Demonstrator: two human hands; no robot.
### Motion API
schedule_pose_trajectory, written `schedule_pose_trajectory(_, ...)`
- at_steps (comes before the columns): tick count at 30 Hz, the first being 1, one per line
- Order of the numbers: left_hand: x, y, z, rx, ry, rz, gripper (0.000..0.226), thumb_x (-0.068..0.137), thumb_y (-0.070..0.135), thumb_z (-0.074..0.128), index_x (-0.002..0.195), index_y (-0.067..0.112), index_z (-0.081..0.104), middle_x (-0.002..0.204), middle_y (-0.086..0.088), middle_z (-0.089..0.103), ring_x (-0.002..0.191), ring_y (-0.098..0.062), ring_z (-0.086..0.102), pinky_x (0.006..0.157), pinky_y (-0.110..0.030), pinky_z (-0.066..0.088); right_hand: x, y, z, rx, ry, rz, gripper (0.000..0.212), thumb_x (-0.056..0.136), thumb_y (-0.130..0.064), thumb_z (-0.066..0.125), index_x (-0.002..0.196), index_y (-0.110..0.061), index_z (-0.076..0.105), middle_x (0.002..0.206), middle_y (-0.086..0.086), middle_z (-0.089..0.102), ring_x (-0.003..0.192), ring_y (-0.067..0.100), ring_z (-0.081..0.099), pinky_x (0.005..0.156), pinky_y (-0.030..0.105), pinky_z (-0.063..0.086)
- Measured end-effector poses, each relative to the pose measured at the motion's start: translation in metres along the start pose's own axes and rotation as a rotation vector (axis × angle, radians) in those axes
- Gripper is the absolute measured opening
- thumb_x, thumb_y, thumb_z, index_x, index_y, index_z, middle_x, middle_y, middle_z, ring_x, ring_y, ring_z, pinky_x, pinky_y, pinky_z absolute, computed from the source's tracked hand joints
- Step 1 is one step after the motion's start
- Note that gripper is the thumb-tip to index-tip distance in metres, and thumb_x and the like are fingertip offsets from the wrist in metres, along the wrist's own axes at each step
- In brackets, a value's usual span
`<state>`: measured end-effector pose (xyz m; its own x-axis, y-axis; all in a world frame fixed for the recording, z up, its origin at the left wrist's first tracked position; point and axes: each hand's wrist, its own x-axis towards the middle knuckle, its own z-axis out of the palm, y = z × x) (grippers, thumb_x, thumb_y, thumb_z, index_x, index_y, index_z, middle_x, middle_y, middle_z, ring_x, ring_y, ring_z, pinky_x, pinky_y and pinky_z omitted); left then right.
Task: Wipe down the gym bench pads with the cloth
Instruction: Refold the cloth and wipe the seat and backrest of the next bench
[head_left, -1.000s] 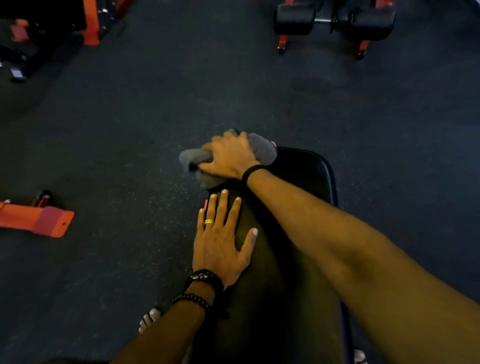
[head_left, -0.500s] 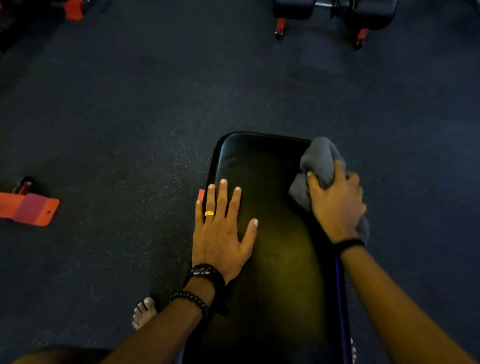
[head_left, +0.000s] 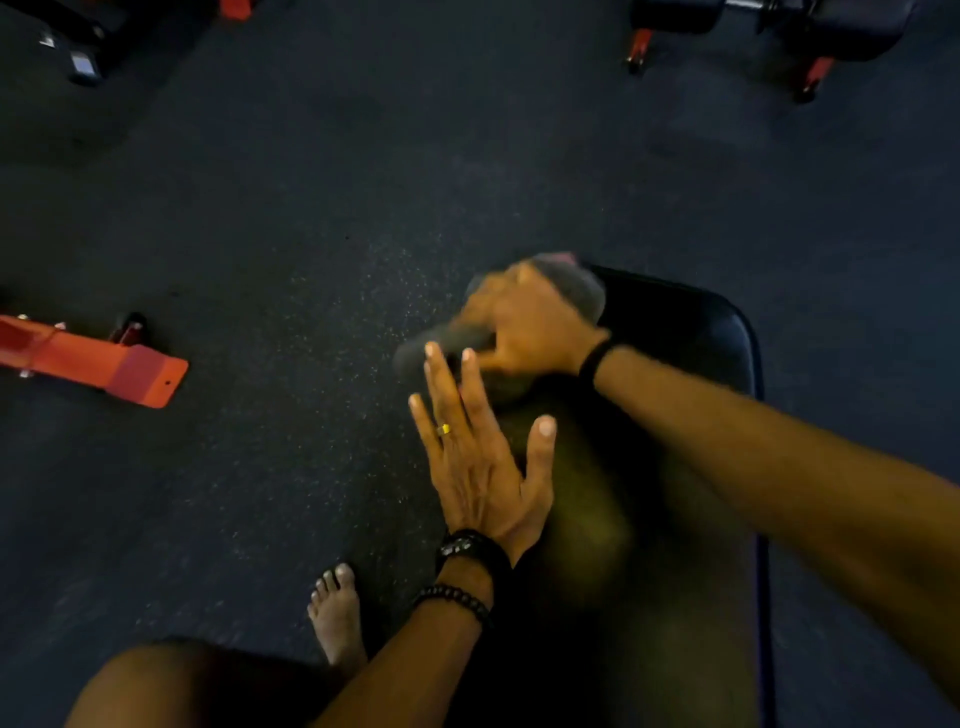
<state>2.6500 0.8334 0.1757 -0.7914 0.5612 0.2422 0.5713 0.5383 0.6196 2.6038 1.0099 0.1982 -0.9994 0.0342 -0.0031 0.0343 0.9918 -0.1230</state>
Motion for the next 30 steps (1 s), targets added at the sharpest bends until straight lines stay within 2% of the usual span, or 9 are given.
schedule_pose_trajectory(3, -0.002, -0.003, -0.003, -0.004, 0.01, -0.045, 0.081, 0.095, 0.063, 0.021, 0.154, 0.008, 0.018, 0.164, -0.011, 0.001, 0.152, -0.023, 0.005, 0.122, -0.051, 0.002, 0.023, 0.016, -0.012, -0.071, 0.104, 0.489, 0.049, 0.078, -0.065, 0.045, 0.091, -0.025, 0.069, 0.098, 0.004, 0.07, 0.102, 0.028, 0.059, 0.087, 0.044, 0.039)
schedule_pose_trajectory(9, -0.002, -0.009, -0.007, -0.007, 0.0, 0.019, 0.079, 0.093, 0.062, 0.028, 0.153, 0.01, 0.026, 0.163, -0.012, 0.012, 0.152, -0.025, 0.007, 0.121, -0.055, 0.005, -0.064, -0.053, 0.003, 0.064, 0.037, -0.035, 0.051, 0.085, -0.06, 0.042, 0.111, -0.025, 0.067, 0.117, 0.001, 0.065, 0.116, 0.024, 0.054, 0.102, 0.048, 0.03)
schedule_pose_trajectory(13, -0.002, -0.005, -0.003, 0.139, -0.144, 0.102, 0.08, 0.091, 0.062, 0.032, 0.155, 0.014, 0.02, 0.164, -0.009, 0.005, 0.152, -0.025, 0.001, 0.122, -0.051, -0.002, -0.04, 0.025, -0.027, 0.048, 0.24, 0.638, 0.063, 0.073, -0.066, 0.036, 0.105, -0.023, 0.068, 0.112, 0.004, 0.067, 0.109, 0.031, 0.058, 0.091, 0.052, 0.043)
schedule_pose_trajectory(16, -0.001, -0.005, 0.0, 0.185, -0.249, 0.084, 0.079, 0.091, 0.064, 0.029, 0.155, 0.02, 0.014, 0.165, -0.007, 0.001, 0.152, -0.024, -0.004, 0.122, -0.051, -0.003, -0.061, 0.02, -0.036, 0.184, 0.056, 0.938, 0.065, 0.074, -0.064, 0.047, 0.09, -0.003, 0.062, 0.1, 0.019, 0.064, 0.099, 0.041, 0.059, 0.084, 0.056, 0.047)
schedule_pose_trajectory(17, -0.001, -0.006, 0.0, 0.192, -0.266, 0.083, 0.079, 0.091, 0.065, 0.028, 0.155, 0.021, 0.015, 0.165, -0.007, 0.002, 0.152, -0.024, -0.003, 0.122, -0.051, -0.002, -0.076, 0.005, -0.034, -0.154, 0.235, 1.084, 0.06, 0.076, -0.057, 0.055, 0.091, 0.0, 0.062, 0.101, 0.021, 0.063, 0.098, 0.042, 0.06, 0.081, 0.055, 0.047)
schedule_pose_trajectory(18, 0.0, -0.008, 0.001, 0.194, -0.272, 0.089, 0.078, 0.091, 0.065, 0.027, 0.155, 0.022, 0.016, 0.165, -0.006, 0.003, 0.152, -0.024, -0.002, 0.122, -0.051, -0.001, -0.112, -0.01, -0.026, -0.089, -0.095, 0.83, 0.054, 0.077, -0.053, 0.06, 0.099, -0.003, 0.065, 0.108, 0.018, 0.063, 0.101, 0.039, 0.06, 0.08, 0.052, 0.046)
schedule_pose_trajectory(21, 0.004, -0.007, 0.002, 0.206, -0.306, 0.149, 0.076, 0.092, 0.067, 0.023, 0.155, 0.026, 0.016, 0.165, -0.006, 0.002, 0.152, -0.026, -0.002, 0.121, -0.048, -0.006, -0.164, 0.023, -0.004, -0.258, 0.142, 0.275, 0.046, 0.077, -0.05, 0.061, 0.111, -0.019, 0.066, 0.116, 0.005, 0.062, 0.106, 0.031, 0.057, 0.083, 0.045, 0.044)
schedule_pose_trajectory(26, 0.004, -0.006, 0.002, 0.237, -0.387, 0.139, 0.079, 0.089, 0.07, 0.017, 0.155, 0.028, 0.014, 0.165, -0.005, 0.001, 0.151, -0.025, -0.003, 0.118, -0.045, -0.011, -0.169, 0.052, -0.005, 0.113, 0.452, 1.096, 0.068, 0.075, -0.066, 0.044, 0.11, -0.009, 0.058, 0.115, 0.014, 0.058, 0.103, 0.037, 0.057, 0.081, 0.05, 0.05)
schedule_pose_trajectory(30, 0.004, -0.004, 0.003, 0.261, -0.404, 0.137, 0.08, 0.088, 0.072, 0.008, 0.155, 0.029, 0.017, 0.165, -0.006, 0.0, 0.151, -0.024, -0.004, 0.119, -0.046, -0.008, -0.233, -0.053, 0.02, 0.172, 0.379, 1.097, 0.071, 0.081, -0.063, 0.042, 0.135, -0.018, 0.051, 0.138, 0.016, 0.044, 0.124, 0.039, 0.044, 0.096, 0.06, 0.042)
